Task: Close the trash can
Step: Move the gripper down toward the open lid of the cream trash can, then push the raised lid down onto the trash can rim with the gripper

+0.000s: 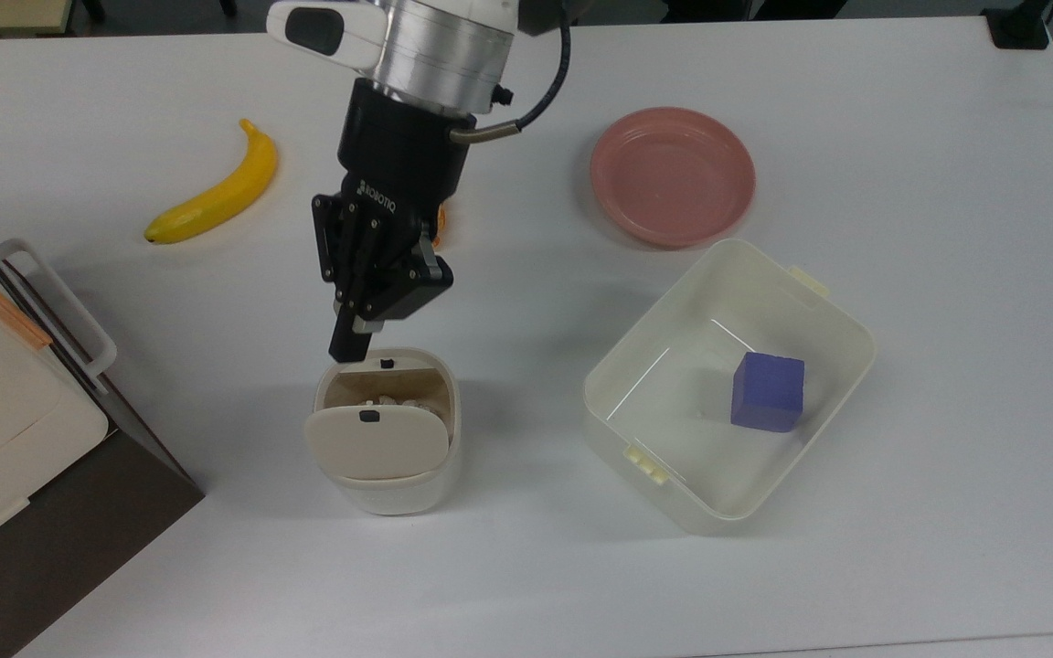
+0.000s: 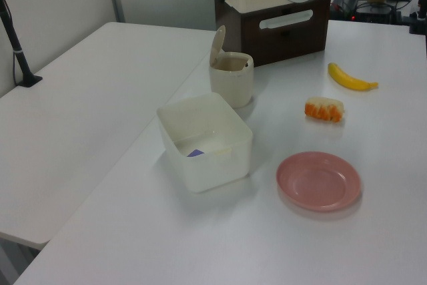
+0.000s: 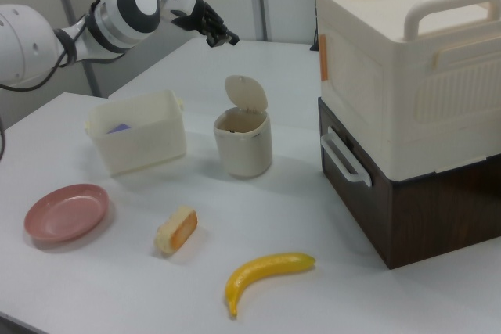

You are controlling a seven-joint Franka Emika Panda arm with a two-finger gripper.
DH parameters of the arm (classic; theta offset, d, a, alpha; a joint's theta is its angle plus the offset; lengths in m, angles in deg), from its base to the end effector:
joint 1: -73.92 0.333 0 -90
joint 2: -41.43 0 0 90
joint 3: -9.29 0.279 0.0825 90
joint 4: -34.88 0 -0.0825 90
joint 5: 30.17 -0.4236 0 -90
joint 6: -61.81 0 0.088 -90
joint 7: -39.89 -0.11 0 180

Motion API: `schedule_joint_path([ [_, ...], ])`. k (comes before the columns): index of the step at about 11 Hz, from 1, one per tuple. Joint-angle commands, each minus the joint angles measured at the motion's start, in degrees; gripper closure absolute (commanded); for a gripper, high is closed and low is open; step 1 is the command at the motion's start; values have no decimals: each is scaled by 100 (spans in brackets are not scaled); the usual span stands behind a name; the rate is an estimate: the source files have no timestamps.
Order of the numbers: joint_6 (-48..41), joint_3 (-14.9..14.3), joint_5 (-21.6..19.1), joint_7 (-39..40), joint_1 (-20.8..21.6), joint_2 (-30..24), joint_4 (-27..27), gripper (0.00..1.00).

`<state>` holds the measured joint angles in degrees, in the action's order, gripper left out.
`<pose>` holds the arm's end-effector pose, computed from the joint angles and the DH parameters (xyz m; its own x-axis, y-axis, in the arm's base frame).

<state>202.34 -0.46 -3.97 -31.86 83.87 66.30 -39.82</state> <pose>0.7607 0.0284 0.5409 0.3121 -0.6953 0.6475 -0.6672 -0.6455 -0.3716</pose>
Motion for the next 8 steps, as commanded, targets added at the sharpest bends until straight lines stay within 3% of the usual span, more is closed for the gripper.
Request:
schedule_joint_path([
  [1, 89, -326, 166, -339, 199, 860, 912, 100],
  [5, 19, -318, 534, -165, 262, 985, 624, 100],
  [8, -95, -292, 439, 397, 262, 915, 465, 100],
])
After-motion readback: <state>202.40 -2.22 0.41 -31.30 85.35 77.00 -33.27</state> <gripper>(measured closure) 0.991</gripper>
